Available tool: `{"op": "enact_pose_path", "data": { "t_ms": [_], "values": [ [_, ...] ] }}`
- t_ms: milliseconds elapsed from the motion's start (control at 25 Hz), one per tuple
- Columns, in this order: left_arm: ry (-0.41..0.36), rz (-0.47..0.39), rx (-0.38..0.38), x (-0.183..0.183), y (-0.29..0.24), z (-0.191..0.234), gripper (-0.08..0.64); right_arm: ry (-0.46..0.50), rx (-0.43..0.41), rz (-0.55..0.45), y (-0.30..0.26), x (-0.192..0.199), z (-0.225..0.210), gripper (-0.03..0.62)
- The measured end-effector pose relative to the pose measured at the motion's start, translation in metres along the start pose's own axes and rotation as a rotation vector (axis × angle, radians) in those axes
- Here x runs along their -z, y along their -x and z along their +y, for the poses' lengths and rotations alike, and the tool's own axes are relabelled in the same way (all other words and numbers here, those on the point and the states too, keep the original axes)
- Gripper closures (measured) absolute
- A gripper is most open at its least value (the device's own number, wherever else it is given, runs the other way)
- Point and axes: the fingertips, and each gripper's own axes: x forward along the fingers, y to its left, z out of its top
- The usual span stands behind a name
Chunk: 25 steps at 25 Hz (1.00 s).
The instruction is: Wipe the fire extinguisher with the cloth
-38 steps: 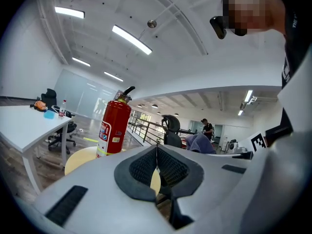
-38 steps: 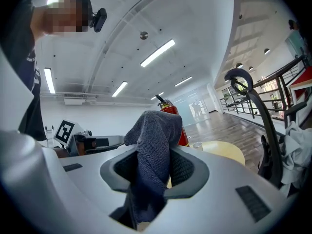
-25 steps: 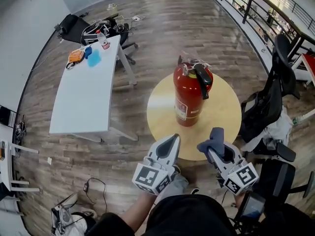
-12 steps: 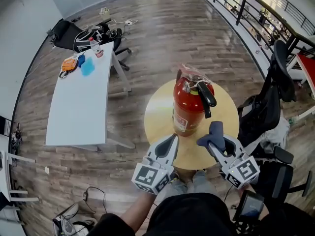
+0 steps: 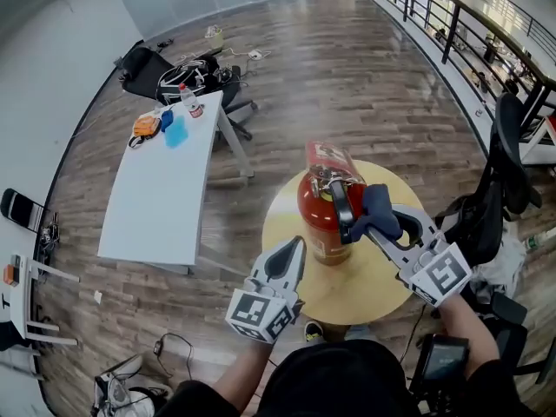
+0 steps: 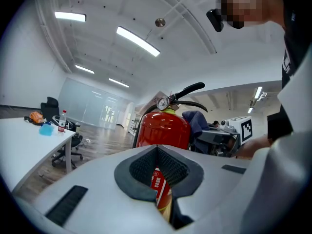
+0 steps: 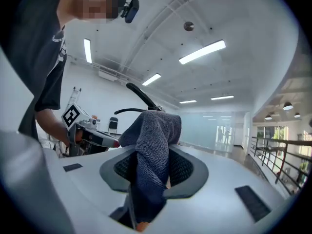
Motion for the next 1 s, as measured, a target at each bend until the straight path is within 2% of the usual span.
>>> {"op": "enact_pose_path", "data": {
  "t_ms": [80, 160, 240, 280, 400, 480, 520, 800, 880, 1000],
  "values": [
    [-0.004, -0.007, -0.025, -0.004, -0.007, -0.001, 0.537, 0.073, -0.084, 0.015, -0.006, -0.012, -0.005, 0.454],
    [-0.008, -0.009, -0.043, -0.007, -0.011, -0.003, 0.537, 0.072, -0.167, 0.068, -0.009, -0.011, -0.013, 0.454],
    [-0.019, -0.007, -0.054, -0.009, -0.016, -0.003, 0.537, 0.049, -0.187, 0.173, -0.014, 0.003, -0.037, 0.454],
    [-0.023, -0.006, -0.062, -0.010, -0.019, -0.002, 0.537, 0.071, -0.178, 0.241, -0.018, 0.013, -0.050, 0.455],
    [-0.031, -0.007, -0.093, -0.010, -0.023, -0.001, 0.537, 0.272, -0.197, 0.391, -0.028, 0.027, -0.055, 0.456],
    [-0.033, -0.008, -0.106, -0.010, -0.023, -0.002, 0.537, 0.415, -0.212, 0.434, -0.023, 0.022, -0.041, 0.465],
    [-0.032, -0.010, -0.111, -0.011, -0.022, -0.002, 0.537, 0.453, -0.222, 0.443, -0.019, 0.017, -0.034, 0.465],
    [-0.038, -0.021, -0.123, -0.016, -0.023, -0.003, 0.537, 0.356, -0.399, 0.417, -0.008, -0.028, 0.007, 0.465],
    [-0.035, -0.025, -0.125, -0.014, -0.022, -0.005, 0.537, 0.340, -0.440, 0.469, -0.018, -0.029, 0.006, 0.465],
    [-0.036, -0.027, -0.122, -0.014, -0.020, -0.005, 0.537, 0.236, -0.478, 0.536, -0.031, -0.027, -0.010, 0.463]
  ]
}}
